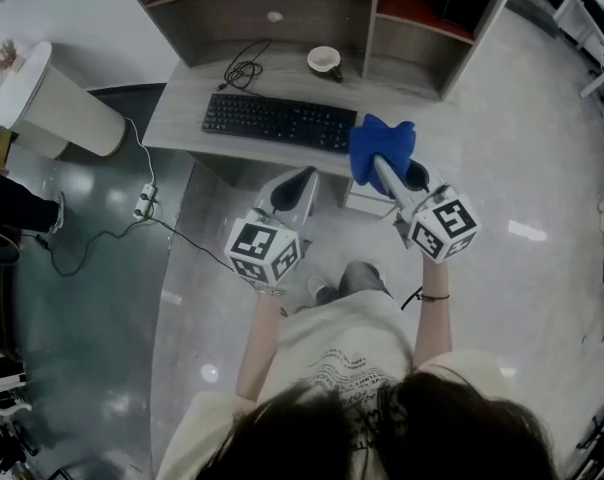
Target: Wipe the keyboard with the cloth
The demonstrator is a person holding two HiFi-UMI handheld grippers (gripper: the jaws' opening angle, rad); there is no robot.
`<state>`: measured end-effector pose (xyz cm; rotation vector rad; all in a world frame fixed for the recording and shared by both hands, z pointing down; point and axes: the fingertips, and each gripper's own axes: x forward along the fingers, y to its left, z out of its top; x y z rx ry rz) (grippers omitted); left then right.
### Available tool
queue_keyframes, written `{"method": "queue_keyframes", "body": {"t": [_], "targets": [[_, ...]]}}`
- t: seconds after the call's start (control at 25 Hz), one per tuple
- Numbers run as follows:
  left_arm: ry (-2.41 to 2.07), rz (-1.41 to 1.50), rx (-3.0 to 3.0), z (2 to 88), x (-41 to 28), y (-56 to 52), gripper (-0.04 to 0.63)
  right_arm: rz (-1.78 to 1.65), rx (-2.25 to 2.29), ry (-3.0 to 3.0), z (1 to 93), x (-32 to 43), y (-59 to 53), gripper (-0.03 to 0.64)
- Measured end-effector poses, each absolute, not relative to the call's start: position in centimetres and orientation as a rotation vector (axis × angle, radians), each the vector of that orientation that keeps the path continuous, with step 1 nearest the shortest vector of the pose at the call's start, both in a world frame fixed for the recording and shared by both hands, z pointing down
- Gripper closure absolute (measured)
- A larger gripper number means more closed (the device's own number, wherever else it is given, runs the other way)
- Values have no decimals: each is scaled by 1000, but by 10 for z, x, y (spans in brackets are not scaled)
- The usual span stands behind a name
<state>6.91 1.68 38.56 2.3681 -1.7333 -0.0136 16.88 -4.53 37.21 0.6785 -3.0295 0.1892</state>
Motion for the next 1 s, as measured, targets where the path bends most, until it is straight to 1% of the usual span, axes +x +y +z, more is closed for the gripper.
{"method": "queue_keyframes", "body": {"t": [0.44,0.6,1.0], "targets": [[-1680,-11,2408,386,73,1,591,194,694,-3008,377,161,-58,558],[-1687,7,2395,388,65,-7,591,210,678,-3007,380,152,-68,558],[-1666,34,2362,397,58,-49,591,241,674,-2969,389,149,-117,558]]}}
